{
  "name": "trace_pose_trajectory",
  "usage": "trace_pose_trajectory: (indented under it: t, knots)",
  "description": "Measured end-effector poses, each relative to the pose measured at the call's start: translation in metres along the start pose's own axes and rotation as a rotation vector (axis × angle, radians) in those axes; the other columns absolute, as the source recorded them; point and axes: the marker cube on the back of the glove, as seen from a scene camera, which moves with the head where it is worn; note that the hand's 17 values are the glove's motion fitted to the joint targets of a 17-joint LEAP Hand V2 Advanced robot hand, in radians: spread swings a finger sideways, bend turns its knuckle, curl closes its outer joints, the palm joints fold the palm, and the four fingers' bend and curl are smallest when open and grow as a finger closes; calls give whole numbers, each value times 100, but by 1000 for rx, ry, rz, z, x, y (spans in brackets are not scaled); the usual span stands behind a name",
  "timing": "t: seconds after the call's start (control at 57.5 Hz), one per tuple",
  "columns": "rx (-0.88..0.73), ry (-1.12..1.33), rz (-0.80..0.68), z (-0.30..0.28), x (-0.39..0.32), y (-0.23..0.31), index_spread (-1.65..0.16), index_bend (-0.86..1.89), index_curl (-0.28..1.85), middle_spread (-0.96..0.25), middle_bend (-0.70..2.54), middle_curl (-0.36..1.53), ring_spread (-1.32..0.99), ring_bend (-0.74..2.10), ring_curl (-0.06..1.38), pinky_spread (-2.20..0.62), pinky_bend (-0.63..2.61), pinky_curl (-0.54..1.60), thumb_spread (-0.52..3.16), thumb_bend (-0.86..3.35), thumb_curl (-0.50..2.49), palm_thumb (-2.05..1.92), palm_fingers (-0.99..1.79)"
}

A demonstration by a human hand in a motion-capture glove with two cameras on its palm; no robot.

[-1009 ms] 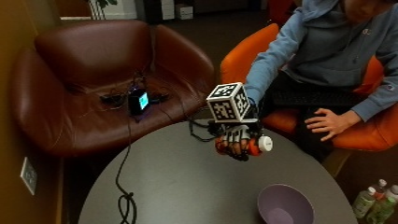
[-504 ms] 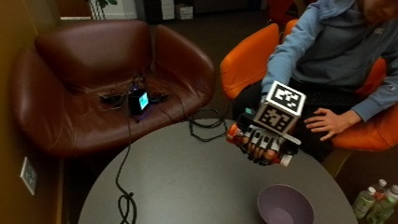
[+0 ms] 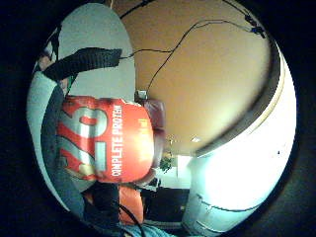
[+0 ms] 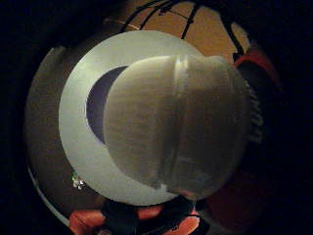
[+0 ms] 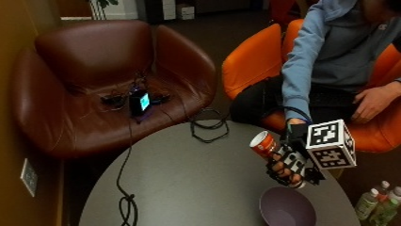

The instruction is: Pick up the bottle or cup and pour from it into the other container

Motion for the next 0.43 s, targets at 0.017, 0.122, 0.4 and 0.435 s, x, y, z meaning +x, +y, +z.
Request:
trace_pose_trajectory:
  t: [0.017, 0.122, 0.4, 0.435]
  knots:
    - [0, 2, -1, -1, -1, 0, -24, 12, 34, -14, 33, 51, -26, 41, 45, -32, 36, 38, 19, -4, 72, 102, 115]
    - [5, 16, -4, -5, -7, 4, -24, 12, 34, -15, 33, 51, -26, 41, 45, -32, 36, 37, 19, -4, 72, 101, 115]
    - [-4, -3, 2, -9, -1, 10, -24, 12, 34, -15, 33, 51, -27, 41, 45, -32, 36, 37, 19, -4, 72, 101, 115]
    - [-8, -7, 2, -9, -1, 10, -25, 13, 34, -15, 33, 51, -27, 41, 45, -32, 36, 37, 19, -4, 72, 101, 115]
